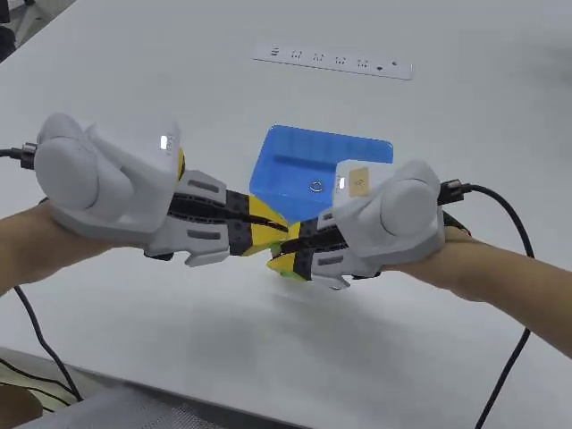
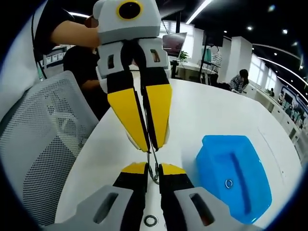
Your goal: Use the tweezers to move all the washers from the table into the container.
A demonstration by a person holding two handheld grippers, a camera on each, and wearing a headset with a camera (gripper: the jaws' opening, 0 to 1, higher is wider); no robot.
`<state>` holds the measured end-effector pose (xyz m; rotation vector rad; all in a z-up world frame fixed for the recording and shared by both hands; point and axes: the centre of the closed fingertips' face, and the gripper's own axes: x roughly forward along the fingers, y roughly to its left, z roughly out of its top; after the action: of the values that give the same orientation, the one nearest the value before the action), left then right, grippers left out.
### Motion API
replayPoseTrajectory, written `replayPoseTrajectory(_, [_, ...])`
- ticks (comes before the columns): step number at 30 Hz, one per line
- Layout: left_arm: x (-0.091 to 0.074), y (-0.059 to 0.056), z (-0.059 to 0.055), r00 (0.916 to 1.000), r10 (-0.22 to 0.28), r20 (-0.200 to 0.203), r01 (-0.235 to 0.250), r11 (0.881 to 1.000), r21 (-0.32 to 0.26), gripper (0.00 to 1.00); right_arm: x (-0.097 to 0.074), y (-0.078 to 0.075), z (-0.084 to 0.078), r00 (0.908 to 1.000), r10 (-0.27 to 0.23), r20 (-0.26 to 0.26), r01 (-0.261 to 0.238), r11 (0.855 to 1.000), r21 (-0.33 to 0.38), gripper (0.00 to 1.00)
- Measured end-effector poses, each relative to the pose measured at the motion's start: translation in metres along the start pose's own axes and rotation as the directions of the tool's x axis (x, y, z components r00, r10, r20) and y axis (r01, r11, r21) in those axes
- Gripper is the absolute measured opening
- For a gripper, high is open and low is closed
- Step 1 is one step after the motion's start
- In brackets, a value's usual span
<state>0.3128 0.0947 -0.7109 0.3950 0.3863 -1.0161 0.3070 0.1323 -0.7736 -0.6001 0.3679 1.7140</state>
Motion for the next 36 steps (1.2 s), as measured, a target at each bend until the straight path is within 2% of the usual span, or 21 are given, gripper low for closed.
replayPoseTrajectory(3, [-0.002,0.002,-0.002,0.9993,0.038,-0.005,-0.038,0.999,0.002,0.07,0.001,-0.001,0.001,0.9998,-0.019,0.003,0.019,1.000,0.003,0.10])
replayPoseTrajectory(5, [-0.006,0.005,0.000,0.9976,0.069,0.011,-0.068,0.997,-0.039,0.10,0.001,-0.001,0.001,0.9998,-0.022,0.004,0.022,1.000,0.003,0.10])
replayPoseTrajectory(7, [-0.012,0.008,0.005,0.9945,0.098,0.037,-0.095,0.993,-0.070,0.17,0.000,-0.001,0.001,0.9998,-0.021,0.004,0.021,1.000,0.001,0.10])
replayPoseTrajectory(12, [-0.026,0.011,0.013,0.9862,0.151,0.067,-0.144,0.984,-0.104,0.25,0.000,0.001,0.001,0.9999,-0.016,0.005,0.016,1.000,0.014,0.10])
replayPoseTrajectory(17, [-0.036,0.003,0.017,0.9804,0.179,0.082,-0.167,0.976,-0.142,0.32,-0.004,0.003,0.008,0.9997,-0.019,0.017,0.019,1.000,0.015,0.10])
replayPoseTrajectory(20, [-0.041,-0.002,0.018,0.9755,0.203,0.085,-0.188,0.970,-0.155,0.44,-0.008,0.004,0.015,0.9993,-0.022,0.031,0.021,1.000,0.008,0.09])
replayPoseTrajectory(24, [-0.049,-0.006,0.020,0.9633,0.252,0.093,-0.231,0.955,-0.187,0.59,-0.018,0.001,0.025,0.9979,-0.035,0.054,0.035,0.999,0.001,0.09])
replayPoseTrajectory(31, [-0.058,-0.017,0.018,0.9473,0.305,0.100,-0.271,0.928,-0.256,0.71,-0.032,-0.006,0.029,0.9953,-0.065,0.071,0.063,0.998,0.026,0.09])
replayPoseTrajectory(36, [-0.060,-0.024,0.022,0.9451,0.309,0.105,-0.272,0.923,-0.272,0.81,-0.043,-0.008,0.035,0.9936,-0.077,0.082,0.075,0.997,0.030,0.09])
